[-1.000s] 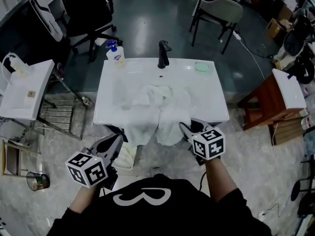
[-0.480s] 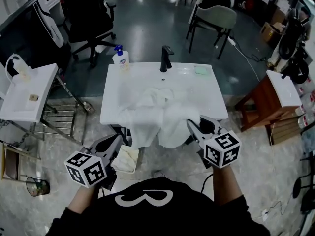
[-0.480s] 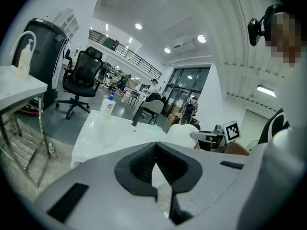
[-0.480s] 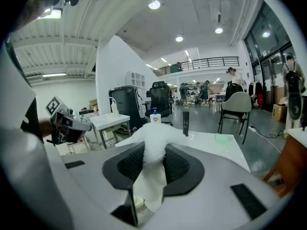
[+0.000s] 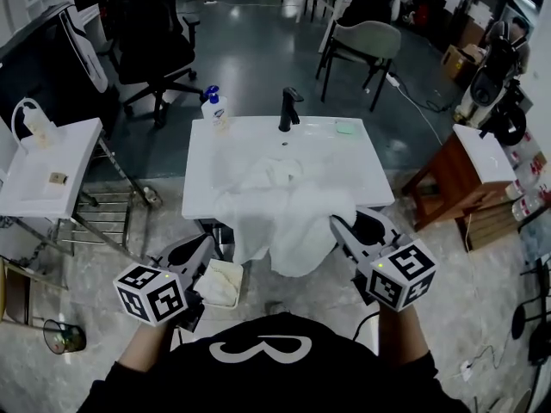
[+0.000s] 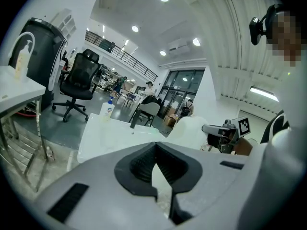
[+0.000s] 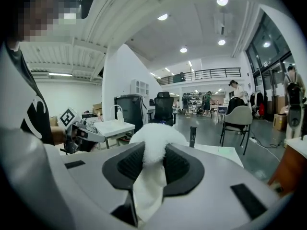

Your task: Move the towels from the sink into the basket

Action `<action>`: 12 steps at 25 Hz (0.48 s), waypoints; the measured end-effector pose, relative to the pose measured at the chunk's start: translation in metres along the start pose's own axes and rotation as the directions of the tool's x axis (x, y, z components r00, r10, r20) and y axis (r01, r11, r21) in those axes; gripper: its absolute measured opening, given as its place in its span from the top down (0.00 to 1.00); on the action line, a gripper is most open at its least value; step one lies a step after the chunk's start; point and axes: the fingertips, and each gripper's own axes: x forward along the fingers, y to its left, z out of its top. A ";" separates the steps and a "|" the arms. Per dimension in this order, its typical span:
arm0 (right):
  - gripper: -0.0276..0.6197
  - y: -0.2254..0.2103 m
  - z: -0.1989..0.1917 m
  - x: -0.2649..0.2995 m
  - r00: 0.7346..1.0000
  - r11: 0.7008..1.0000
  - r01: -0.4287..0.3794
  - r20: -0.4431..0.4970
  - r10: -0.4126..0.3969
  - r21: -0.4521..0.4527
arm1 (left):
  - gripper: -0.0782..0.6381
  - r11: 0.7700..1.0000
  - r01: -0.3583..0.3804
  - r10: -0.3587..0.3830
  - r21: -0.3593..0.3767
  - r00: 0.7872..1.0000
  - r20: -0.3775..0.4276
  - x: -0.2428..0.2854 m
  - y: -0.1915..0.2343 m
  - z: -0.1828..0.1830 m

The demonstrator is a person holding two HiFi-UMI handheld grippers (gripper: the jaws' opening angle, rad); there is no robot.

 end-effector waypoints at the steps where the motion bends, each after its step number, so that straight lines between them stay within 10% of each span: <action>1: 0.80 0.008 0.003 -0.002 1.000 1.000 -0.007 0.005 0.007 0.002 | 0.88 1.000 0.006 -0.006 -0.002 1.000 0.002 -0.004 0.002 -0.001; 12: 0.80 0.107 0.013 0.015 0.989 0.989 -0.146 0.008 0.146 -0.006 | 0.88 0.998 -0.042 0.043 -0.055 0.999 0.015 -0.066 0.060 -0.013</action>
